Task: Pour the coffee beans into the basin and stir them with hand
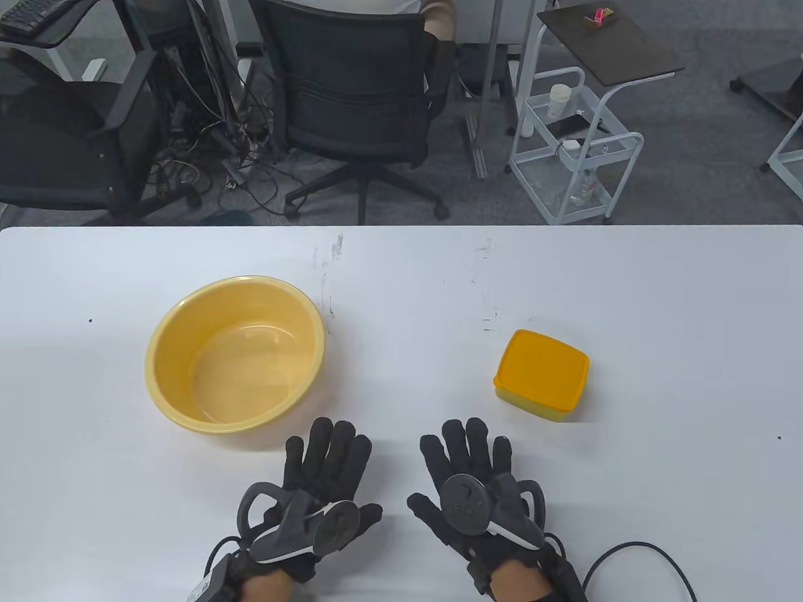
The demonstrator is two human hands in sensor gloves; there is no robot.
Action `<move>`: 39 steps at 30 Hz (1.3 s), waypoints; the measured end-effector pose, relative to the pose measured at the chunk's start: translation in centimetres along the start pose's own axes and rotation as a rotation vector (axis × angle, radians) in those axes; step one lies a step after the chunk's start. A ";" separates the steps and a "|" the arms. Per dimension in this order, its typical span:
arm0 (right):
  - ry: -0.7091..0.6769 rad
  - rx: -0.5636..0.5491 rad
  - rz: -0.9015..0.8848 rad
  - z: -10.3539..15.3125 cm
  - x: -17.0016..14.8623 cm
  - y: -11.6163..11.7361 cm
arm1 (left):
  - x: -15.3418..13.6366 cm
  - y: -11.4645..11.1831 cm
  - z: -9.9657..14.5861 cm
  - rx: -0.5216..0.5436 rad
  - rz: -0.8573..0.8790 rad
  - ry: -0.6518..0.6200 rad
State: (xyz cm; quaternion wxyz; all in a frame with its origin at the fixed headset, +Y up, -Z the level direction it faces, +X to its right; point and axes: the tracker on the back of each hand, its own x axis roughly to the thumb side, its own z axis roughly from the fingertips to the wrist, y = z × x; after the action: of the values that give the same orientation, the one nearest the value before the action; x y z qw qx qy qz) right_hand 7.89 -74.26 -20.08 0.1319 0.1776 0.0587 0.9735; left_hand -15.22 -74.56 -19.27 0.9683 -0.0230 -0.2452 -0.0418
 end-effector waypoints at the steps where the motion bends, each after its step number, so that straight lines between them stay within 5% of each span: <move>1: -0.001 -0.004 0.000 0.1 0.0 0.0 | 0.0 -0.1 0.0 0.000 0.001 -0.001; 17: 0.012 0.018 0.034 -0.1 -0.1 0.2 | 0.5 -0.1 -0.2 0.000 0.008 -0.046; 26: 0.001 0.153 0.061 -0.7 0.3 0.9 | -0.5 -0.2 0.2 -0.001 0.036 -0.012; 28: 0.005 0.153 0.032 -0.6 0.3 0.0 | -0.7 -0.2 0.1 -0.005 0.023 0.005; 32: 0.063 -0.022 0.016 -1.5 -2.5 -5.8 | -0.9 -0.1 0.3 0.010 0.060 -0.002; 36: 0.222 0.131 -0.040 -4.5 -8.8 -9.7 | -1.0 -0.2 0.2 0.006 0.054 0.000; 39: 0.340 0.213 -0.050 -6.5 -13.2 -9.8 | -1.2 -0.5 -0.1 -0.006 0.045 0.019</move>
State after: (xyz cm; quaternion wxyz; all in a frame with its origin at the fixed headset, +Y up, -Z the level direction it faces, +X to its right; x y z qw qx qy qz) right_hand 19.81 -68.95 -32.07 0.1248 0.0222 0.1869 0.9742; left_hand -16.25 -74.97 -19.94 0.9713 -0.0309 -0.2351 -0.0211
